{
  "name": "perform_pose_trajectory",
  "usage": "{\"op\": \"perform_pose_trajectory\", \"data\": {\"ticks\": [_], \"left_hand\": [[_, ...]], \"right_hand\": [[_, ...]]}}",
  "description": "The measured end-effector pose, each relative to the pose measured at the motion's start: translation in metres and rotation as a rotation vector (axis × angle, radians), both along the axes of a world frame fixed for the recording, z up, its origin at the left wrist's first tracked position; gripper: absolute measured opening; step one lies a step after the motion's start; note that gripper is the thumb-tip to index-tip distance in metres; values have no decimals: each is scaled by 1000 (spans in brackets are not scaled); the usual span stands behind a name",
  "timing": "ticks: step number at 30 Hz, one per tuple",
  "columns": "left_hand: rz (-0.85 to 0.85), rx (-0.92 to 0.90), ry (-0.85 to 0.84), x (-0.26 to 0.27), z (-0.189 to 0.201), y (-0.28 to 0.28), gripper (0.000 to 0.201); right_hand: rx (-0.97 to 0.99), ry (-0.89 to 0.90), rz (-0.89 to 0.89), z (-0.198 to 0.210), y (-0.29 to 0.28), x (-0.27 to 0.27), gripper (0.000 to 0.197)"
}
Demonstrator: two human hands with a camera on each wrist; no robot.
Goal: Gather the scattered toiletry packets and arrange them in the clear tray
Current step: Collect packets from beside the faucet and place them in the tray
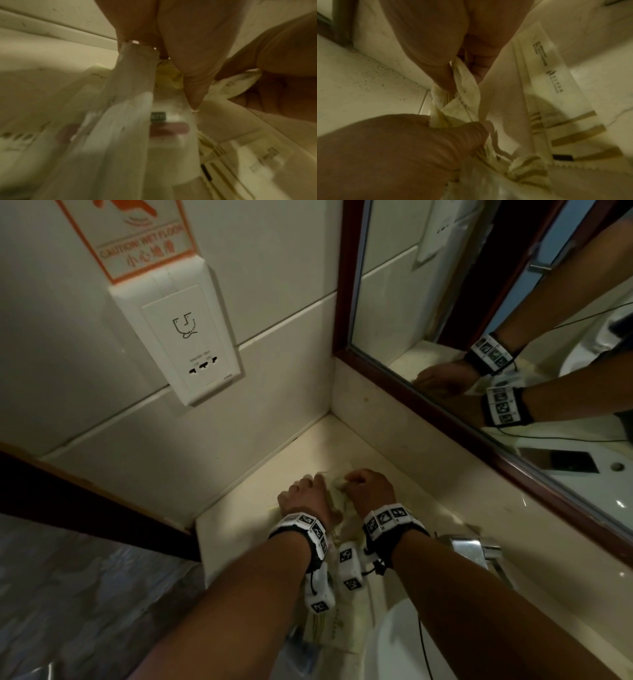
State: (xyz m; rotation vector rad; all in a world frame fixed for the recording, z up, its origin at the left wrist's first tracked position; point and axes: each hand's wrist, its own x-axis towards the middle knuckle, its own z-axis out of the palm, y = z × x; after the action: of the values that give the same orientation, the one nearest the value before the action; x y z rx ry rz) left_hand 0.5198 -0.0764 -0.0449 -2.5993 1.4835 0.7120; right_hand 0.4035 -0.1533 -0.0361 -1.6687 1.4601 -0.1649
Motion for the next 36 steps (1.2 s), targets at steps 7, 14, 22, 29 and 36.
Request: {"op": "perform_pose_trajectory", "data": {"ticks": [7, 14, 22, 29, 36], "left_hand": [[-56, 12, -89, -7, 6, 2, 79], [-48, -20, 104, 8, 5, -1, 75], [80, -189, 133, 20, 28, 1, 44], [264, -266, 190, 18, 60, 6, 35], [342, -393, 372, 3, 86, 18, 20]], "right_hand": [[12, -5, -6, -3, 4, -3, 21], [12, 33, -8, -2, 7, 1, 19], [-140, 39, -114, 20, 7, 1, 15], [-160, -178, -322, 46, 10, 2, 7], [-80, -311, -361, 83, 30, 8, 12]]}}
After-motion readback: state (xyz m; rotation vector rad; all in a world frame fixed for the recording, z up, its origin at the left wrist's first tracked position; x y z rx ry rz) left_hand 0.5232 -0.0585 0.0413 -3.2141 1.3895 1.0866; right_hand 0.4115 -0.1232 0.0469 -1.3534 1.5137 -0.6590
